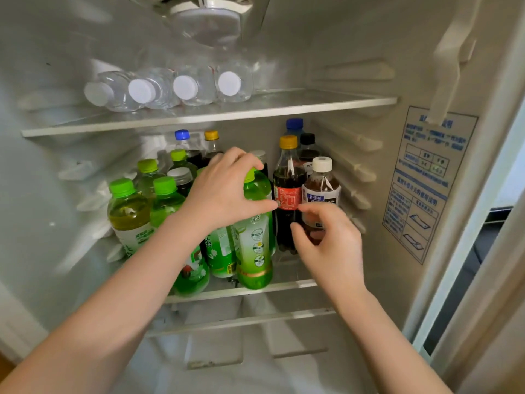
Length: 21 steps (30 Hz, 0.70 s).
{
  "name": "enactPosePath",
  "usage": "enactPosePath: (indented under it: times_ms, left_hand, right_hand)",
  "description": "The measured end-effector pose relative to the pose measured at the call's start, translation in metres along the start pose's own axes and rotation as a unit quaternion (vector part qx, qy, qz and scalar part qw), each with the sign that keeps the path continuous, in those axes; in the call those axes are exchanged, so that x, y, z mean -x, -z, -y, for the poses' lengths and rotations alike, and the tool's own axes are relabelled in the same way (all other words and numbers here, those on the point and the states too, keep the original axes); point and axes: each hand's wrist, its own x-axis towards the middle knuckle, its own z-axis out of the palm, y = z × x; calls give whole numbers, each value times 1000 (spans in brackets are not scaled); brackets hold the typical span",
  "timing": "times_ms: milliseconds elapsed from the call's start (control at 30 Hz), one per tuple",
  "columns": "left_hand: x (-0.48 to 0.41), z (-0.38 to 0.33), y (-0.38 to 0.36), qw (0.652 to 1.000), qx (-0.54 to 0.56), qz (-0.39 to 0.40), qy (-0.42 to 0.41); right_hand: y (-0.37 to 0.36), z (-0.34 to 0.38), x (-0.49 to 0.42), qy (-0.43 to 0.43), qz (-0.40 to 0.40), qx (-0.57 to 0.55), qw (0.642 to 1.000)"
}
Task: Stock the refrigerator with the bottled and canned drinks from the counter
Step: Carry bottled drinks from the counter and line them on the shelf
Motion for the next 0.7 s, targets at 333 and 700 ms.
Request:
enactPosePath:
  times_ms: [333,700]
  left_hand:
    - [-22,29,20,1000,16,5,-7]
    - [-95,88,23,968,3,156,198]
  right_hand:
    - [-2,8,-30,23,-95,99,990]
    - [-27,3,-77,-11,-64,146,987]
